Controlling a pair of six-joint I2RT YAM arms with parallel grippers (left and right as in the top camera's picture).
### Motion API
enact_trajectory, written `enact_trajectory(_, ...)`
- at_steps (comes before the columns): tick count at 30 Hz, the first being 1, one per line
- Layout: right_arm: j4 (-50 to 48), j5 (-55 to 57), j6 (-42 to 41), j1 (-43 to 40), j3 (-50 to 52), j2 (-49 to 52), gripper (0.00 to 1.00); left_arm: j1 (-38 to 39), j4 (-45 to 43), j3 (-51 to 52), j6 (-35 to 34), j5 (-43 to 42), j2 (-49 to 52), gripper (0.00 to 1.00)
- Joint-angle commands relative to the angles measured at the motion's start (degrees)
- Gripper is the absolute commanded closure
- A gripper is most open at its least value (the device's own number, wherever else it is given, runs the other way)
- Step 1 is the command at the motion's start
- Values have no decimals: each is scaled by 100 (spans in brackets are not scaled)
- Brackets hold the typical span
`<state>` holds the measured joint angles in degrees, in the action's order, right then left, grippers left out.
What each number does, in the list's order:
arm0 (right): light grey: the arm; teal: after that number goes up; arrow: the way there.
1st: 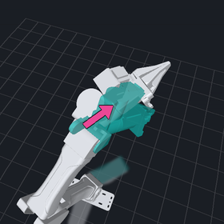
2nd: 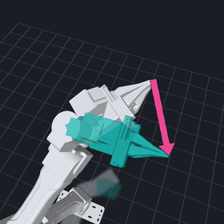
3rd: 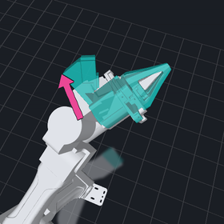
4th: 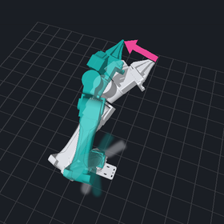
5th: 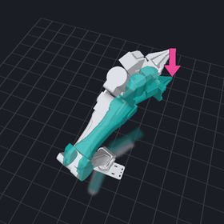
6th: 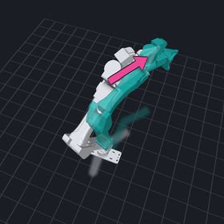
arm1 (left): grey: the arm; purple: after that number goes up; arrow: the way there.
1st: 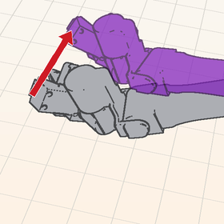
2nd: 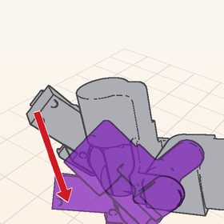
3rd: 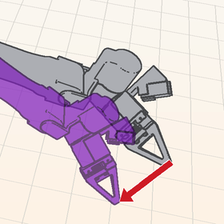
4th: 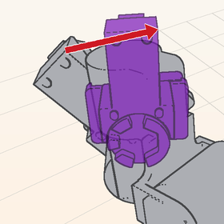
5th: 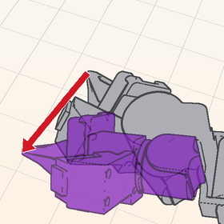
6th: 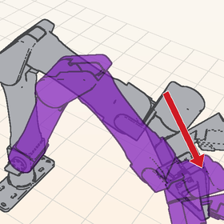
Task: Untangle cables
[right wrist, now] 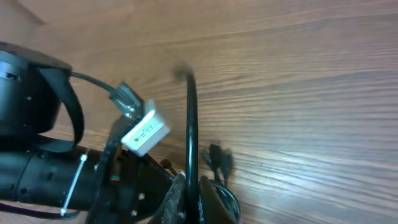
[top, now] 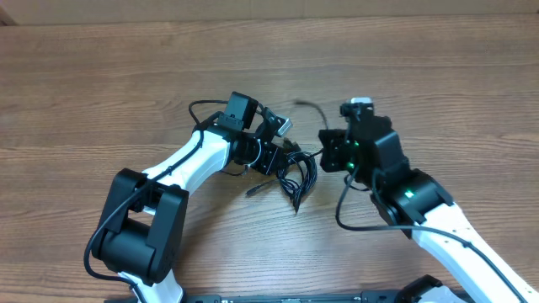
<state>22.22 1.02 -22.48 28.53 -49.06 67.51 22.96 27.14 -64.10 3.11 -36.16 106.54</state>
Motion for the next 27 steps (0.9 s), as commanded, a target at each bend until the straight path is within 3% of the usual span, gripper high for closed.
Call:
enact_trajectory(1, 282, 837, -26, -11, -153, 2, 96, 35, -2, -17, 2, 63, 28, 96)
enact_trajectory(5, 807, 1513, -378, -11, -153, 243, 96, 35, -2, -17, 2, 63, 28, 96)
enact_trajectory(11, 1246, 1394, -796, -11, -153, 614, 95, 35, 48, -17, 387, -98, 28, 96)
enact_trajectory(14, 1307, 1220, -791, -11, -153, 656, 79, 28, 164, -20, 885, -437, 26, 96)
enact_trajectory(16, 1305, 1108, -723, -20, -164, 643, 74, 26, 273, -20, 1239, -719, 26, 96)
enact_trajectory(22, 1303, -710, -247, -586, -374, 640, 64, 26, 892, -22, 3023, -2065, 26, 96)
enact_trajectory(27, 1329, -2592, -251, -1373, -378, 702, 63, 28, 1141, -22, 3471, -2367, 26, 96)
